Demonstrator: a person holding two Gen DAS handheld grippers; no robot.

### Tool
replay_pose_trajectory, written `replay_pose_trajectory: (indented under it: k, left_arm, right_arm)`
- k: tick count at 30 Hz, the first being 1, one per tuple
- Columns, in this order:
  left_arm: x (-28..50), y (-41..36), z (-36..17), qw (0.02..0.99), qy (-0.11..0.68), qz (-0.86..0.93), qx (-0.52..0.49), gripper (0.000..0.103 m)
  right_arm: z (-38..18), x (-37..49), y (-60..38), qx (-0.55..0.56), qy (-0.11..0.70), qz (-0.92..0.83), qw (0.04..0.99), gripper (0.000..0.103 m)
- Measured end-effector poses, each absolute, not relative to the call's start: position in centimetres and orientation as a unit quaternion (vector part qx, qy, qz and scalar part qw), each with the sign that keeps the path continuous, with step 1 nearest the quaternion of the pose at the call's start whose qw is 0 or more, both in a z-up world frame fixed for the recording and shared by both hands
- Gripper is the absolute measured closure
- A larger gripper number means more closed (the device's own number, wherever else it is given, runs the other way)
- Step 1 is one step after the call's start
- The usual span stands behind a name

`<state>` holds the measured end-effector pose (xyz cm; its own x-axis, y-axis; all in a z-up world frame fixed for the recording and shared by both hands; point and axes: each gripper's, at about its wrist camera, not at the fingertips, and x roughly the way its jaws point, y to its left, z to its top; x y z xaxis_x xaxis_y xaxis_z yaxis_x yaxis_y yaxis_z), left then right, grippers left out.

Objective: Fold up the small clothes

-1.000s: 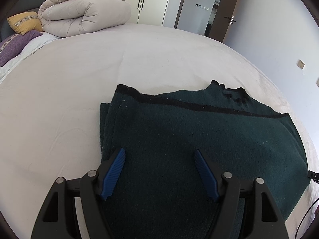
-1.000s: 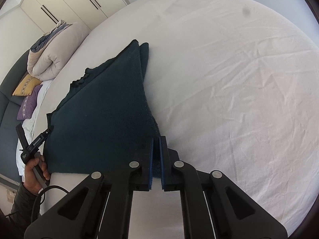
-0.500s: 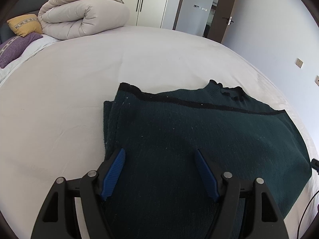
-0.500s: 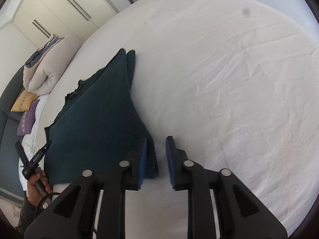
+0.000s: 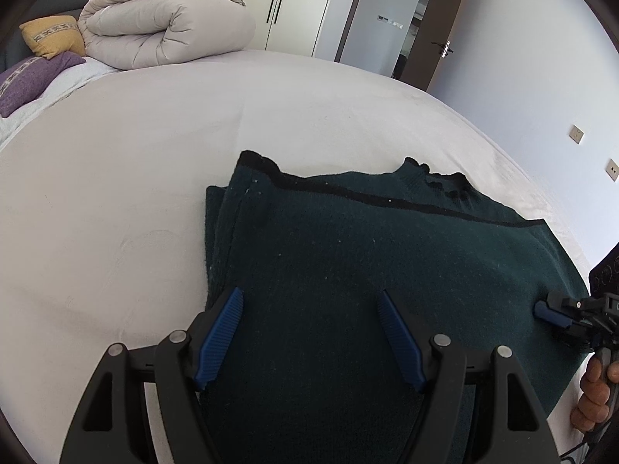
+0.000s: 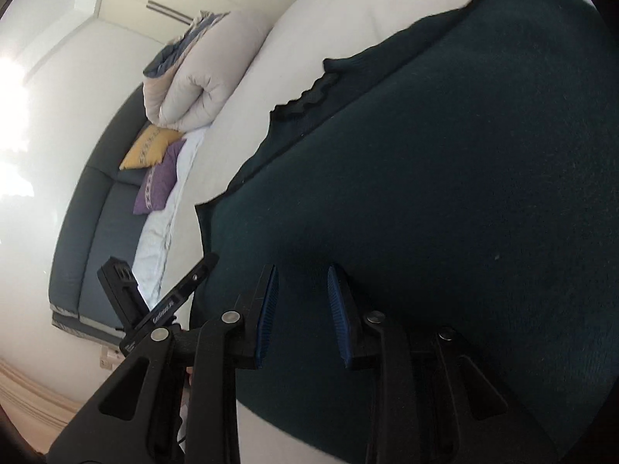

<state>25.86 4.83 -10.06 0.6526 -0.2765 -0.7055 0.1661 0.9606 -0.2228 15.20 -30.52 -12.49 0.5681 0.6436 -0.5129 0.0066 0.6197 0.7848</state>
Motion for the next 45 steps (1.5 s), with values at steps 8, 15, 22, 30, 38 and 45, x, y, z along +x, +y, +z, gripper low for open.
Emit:
replay_pose_trajectory:
  k: [8, 15, 22, 30, 38, 45]
  left_arm:
    - [25.9, 4.9, -10.2, 0.907, 0.396, -0.124, -0.073, 0.029]
    - [25.8, 4.9, -10.2, 0.908, 0.395, -0.12, -0.066, 0.028]
    - [25.9, 5.4, -10.2, 0.908, 0.393, -0.125, -0.076, 0.028]
    - [25.8, 5.4, -10.2, 0.905, 0.395, -0.132, -0.084, 0.028]
    - [22.9, 7.6, -8.7, 0.902, 0.408, -0.107, -0.089, 0.022]
    - [19.1, 14.7, -8.2, 0.88, 0.414, -0.097, -0.21, 0.013]
  right_arm:
    - [-13.6, 9.0, -43.1, 0.541, 0.282, 0.068, 0.789, 0.085]
    - [-8.6, 7.9, -42.5, 0.499, 0.248, -0.016, 0.83, 0.078]
    - [-8.7, 21.0, -29.3, 0.401, 0.382, 0.141, 0.821, 0.075]
    - [-12.0, 21.3, -32.3, 0.453, 0.355, 0.092, 0.812, 0.077]
    - [-10.5, 14.1, -37.1, 0.448, 0.34, 0.023, 0.827, 0.06]
    - [-8.3, 11.4, -32.9, 0.395, 0.357, 0.109, 0.84, 0.041]
